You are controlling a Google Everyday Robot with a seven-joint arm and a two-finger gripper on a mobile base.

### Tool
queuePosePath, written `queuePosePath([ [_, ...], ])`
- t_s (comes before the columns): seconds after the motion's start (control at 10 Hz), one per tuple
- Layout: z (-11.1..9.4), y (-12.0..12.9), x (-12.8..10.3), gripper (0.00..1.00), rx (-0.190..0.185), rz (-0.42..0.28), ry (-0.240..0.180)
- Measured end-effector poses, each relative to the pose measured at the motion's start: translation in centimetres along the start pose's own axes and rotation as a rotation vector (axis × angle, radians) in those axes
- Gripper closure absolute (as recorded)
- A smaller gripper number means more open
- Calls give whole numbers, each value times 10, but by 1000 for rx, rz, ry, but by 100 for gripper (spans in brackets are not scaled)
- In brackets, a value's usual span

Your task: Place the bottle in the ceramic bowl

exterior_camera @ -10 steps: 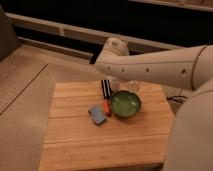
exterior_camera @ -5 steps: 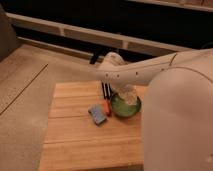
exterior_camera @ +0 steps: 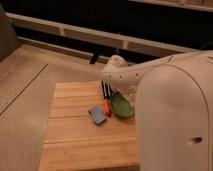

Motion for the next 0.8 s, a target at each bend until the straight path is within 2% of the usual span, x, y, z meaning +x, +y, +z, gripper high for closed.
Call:
queuePosePath([
  [0.1,1,-2,0,78,0,3,0],
  [0.8,0,0,-1,78,0,1,-1],
])
